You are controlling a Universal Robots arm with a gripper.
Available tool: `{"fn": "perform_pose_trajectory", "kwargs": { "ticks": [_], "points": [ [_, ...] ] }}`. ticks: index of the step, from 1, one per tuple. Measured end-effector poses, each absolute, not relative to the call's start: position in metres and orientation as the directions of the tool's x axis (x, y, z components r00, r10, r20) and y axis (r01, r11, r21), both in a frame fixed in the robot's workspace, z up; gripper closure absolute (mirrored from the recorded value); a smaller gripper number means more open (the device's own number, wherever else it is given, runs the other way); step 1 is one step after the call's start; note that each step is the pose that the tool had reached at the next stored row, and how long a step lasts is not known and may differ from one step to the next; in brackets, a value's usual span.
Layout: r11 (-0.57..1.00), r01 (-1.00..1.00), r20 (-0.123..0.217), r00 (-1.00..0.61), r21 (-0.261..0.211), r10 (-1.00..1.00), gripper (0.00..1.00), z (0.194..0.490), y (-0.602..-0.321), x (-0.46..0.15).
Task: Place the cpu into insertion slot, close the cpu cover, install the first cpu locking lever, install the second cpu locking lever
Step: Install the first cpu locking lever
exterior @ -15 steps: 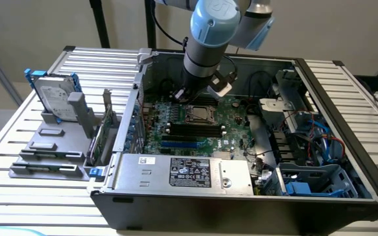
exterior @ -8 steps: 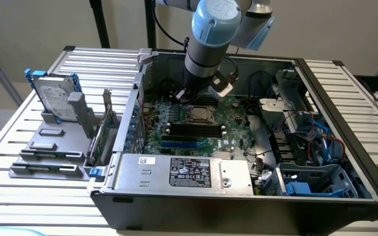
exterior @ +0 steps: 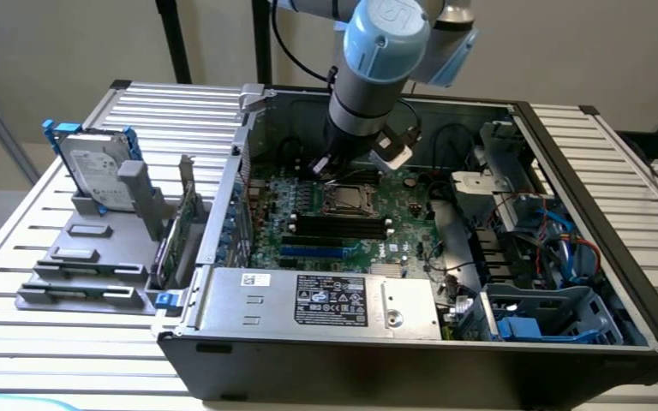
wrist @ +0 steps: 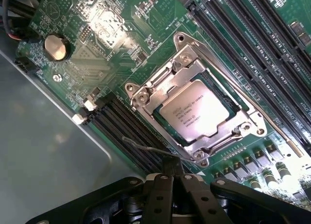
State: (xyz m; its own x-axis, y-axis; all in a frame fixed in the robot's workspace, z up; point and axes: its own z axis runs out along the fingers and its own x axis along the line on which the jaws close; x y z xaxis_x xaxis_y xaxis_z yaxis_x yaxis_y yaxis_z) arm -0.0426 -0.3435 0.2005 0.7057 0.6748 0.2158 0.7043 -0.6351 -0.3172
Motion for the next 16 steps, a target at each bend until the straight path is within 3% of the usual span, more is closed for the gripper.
{"fn": "perform_pose_trajectory", "kwargs": {
  "ticks": [16],
  "points": [
    [-0.633,0.707,0.212,0.703,-0.314,0.679,0.89,0.195,-0.341,-0.031]
  ]
}}
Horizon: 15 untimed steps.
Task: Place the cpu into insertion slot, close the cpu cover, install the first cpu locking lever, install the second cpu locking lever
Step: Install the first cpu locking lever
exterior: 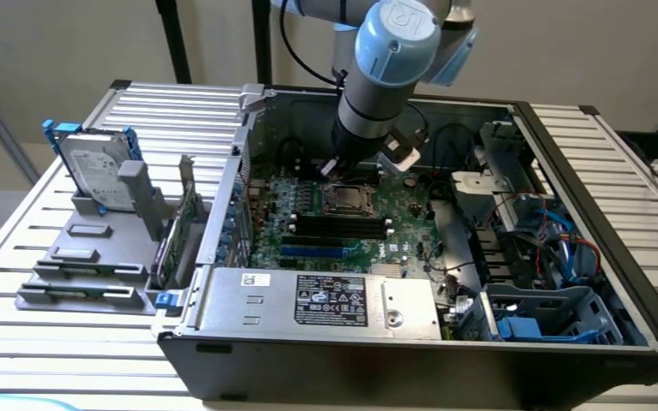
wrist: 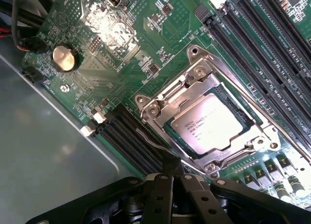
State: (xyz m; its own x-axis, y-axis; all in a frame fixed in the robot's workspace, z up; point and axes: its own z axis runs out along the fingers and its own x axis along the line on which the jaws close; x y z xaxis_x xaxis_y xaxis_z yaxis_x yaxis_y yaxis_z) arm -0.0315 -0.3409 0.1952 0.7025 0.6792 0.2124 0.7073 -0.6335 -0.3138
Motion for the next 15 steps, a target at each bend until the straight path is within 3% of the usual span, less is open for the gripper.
{"fn": "perform_pose_trajectory", "kwargs": {
  "ticks": [15],
  "points": [
    [-0.635,0.707,0.209,0.703,-0.311,0.68,0.89,0.1937,-0.3395,-0.0317]
  ]
}}
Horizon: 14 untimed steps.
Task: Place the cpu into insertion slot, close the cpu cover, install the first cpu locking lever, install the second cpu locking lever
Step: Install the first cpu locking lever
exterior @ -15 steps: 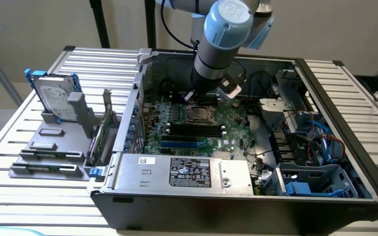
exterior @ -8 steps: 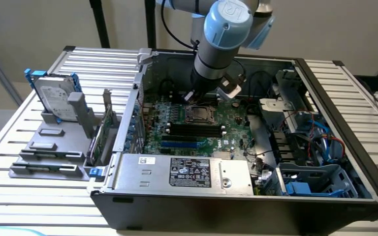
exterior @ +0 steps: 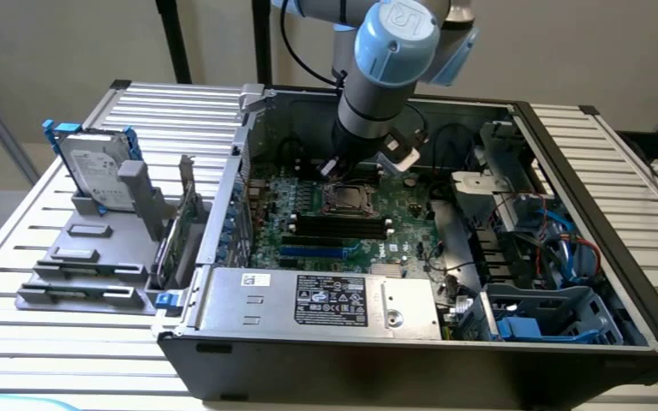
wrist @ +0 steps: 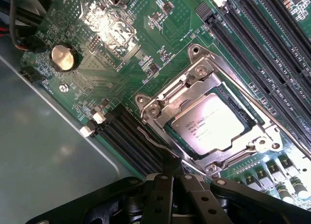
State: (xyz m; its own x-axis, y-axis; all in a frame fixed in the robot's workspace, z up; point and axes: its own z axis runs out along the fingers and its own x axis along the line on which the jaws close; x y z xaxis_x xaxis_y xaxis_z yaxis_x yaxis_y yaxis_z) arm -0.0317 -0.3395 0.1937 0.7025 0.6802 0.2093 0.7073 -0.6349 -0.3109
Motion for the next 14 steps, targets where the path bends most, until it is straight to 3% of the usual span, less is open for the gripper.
{"fn": "perform_pose_trajectory", "kwargs": {
  "ticks": [14],
  "points": [
    [-0.634,0.708,0.209,0.702,-0.311,0.681,0.89,0.1926,-0.3395,-0.03]
  ]
}}
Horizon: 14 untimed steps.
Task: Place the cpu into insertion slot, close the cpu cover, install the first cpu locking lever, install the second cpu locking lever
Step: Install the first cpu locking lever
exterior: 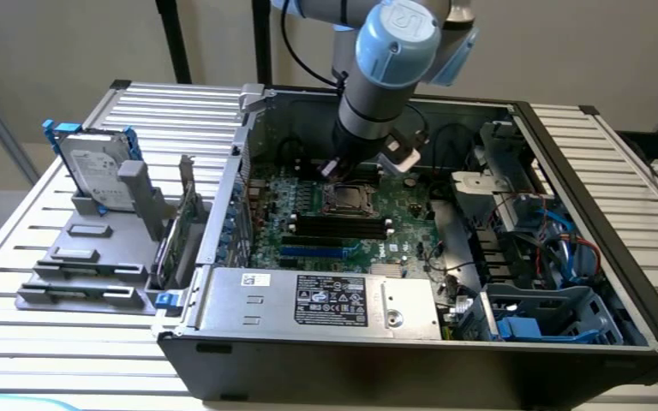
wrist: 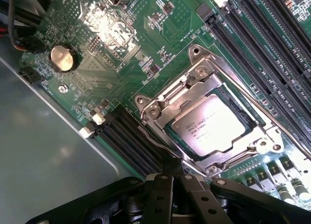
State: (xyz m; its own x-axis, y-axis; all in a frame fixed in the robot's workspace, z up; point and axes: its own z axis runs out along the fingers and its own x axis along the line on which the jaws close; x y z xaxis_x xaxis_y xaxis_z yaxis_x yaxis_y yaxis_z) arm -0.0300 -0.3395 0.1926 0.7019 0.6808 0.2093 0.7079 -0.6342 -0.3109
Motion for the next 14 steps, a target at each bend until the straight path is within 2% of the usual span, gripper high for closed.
{"fn": "perform_pose_trajectory", "kwargs": {
  "ticks": [14],
  "points": [
    [-0.628,0.714,0.208,0.695,-0.31,0.688,0.89,0.1916,-0.3395,-0.0207]
  ]
}}
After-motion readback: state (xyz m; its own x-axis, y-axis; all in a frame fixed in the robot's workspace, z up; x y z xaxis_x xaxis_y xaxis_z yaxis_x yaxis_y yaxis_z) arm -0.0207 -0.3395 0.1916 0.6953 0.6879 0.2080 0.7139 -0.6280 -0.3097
